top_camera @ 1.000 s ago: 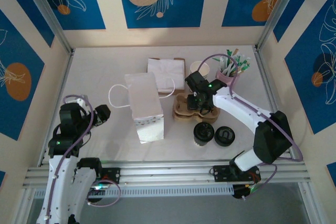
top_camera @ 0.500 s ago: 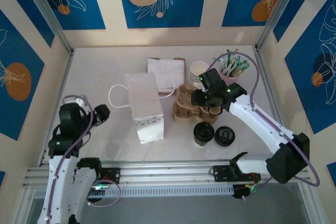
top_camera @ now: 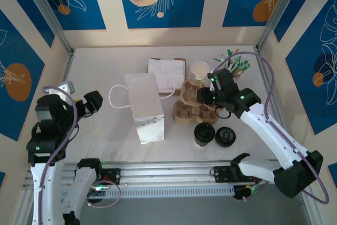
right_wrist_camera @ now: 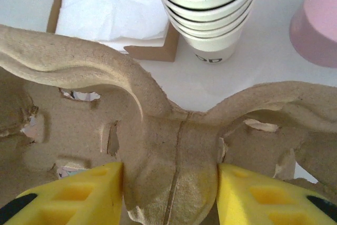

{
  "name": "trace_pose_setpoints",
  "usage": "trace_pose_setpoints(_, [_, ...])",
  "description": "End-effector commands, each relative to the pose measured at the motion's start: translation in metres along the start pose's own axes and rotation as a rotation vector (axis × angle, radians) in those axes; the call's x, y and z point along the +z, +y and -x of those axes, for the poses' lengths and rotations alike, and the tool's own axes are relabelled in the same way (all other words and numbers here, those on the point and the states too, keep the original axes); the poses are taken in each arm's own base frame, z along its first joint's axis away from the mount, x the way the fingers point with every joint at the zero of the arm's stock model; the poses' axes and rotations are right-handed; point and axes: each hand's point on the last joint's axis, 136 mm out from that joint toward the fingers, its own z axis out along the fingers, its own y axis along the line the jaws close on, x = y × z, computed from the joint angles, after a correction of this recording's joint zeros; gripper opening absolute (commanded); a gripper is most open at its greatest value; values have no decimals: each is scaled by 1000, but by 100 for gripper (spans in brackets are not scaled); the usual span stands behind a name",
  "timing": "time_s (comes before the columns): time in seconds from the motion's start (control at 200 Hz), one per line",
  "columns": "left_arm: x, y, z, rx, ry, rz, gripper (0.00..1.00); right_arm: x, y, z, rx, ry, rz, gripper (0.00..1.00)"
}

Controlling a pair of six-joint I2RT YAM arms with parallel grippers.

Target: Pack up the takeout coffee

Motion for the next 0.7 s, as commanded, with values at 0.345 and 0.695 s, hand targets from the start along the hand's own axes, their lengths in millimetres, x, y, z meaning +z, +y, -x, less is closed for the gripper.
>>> trace_pose_setpoints(0.345, [-2,-60,-30,-180,235,-346,75,-58,21,41,-20,-135,94,48])
trace_pose_setpoints(0.695, [29,-83,-65,-23,380,-378,75,-90,17,65,-76,-212,43,49])
